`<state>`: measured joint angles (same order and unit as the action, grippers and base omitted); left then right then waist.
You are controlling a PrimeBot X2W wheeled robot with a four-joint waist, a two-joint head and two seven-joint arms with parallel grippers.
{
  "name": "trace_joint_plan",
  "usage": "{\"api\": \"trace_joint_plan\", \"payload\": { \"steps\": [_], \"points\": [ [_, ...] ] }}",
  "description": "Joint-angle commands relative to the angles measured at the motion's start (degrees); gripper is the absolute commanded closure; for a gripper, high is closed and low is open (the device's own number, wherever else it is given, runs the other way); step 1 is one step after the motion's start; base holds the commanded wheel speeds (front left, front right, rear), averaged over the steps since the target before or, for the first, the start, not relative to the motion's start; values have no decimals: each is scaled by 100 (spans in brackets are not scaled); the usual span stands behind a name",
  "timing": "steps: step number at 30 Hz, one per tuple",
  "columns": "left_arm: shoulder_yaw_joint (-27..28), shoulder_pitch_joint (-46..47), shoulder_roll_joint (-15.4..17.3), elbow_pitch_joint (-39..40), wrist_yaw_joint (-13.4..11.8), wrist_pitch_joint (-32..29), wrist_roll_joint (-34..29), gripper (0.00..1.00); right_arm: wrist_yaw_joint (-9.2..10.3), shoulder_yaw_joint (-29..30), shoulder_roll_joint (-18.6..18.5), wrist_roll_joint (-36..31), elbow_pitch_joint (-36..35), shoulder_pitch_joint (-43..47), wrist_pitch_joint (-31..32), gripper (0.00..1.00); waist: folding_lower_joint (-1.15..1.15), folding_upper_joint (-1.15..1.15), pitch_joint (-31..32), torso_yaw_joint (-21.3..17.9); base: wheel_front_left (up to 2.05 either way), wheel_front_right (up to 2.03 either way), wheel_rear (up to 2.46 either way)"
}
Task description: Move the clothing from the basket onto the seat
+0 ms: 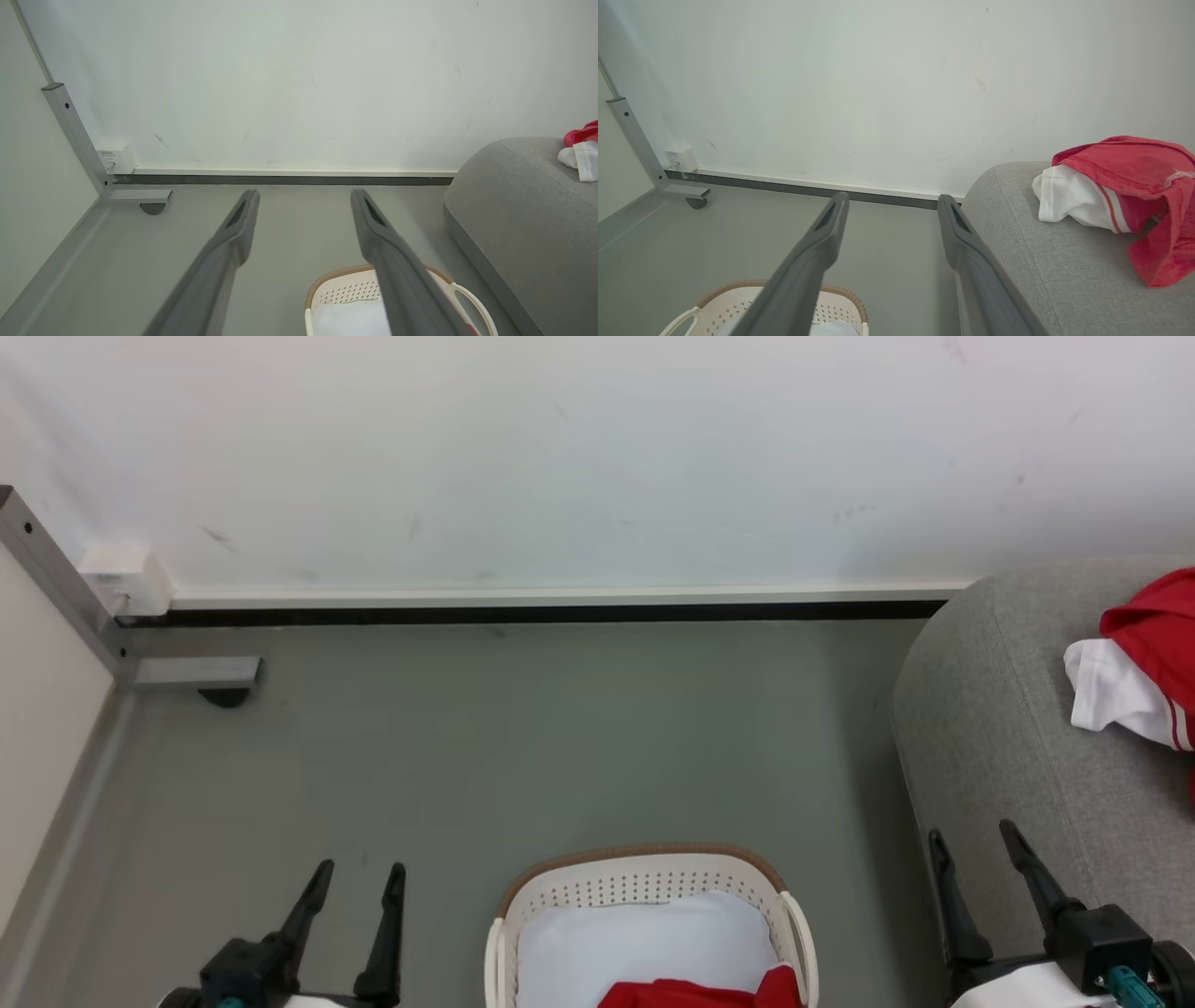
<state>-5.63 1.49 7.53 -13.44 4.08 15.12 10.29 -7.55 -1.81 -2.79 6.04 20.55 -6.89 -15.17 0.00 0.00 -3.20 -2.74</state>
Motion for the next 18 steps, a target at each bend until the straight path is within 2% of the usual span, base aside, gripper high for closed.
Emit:
{"api": "trace_joint_plan", "payload": {
  "steps": [1,6,10,18],
  "points": [
    [-9,153,0,-10,55,5,-116,0,12,51,-20,-65,-54,-127,4,0,0,0,-201,-50,0,0,0],
    [-288,552,82,-99,217,4,-217,0,12,233,-18,-148,-240,-404,4,0,0,0,-728,-171,0,0,0],
    [-781,977,191,-278,300,3,-349,0,12,426,-19,-231,-434,-707,4,0,0,0,-1257,-294,0,0,0],
    [-2599,2066,561,-588,332,-412,-244,0,12,788,-17,-283,-837,-1295,4,0,0,0,-2312,-515,0,0,0]
  ]
}}
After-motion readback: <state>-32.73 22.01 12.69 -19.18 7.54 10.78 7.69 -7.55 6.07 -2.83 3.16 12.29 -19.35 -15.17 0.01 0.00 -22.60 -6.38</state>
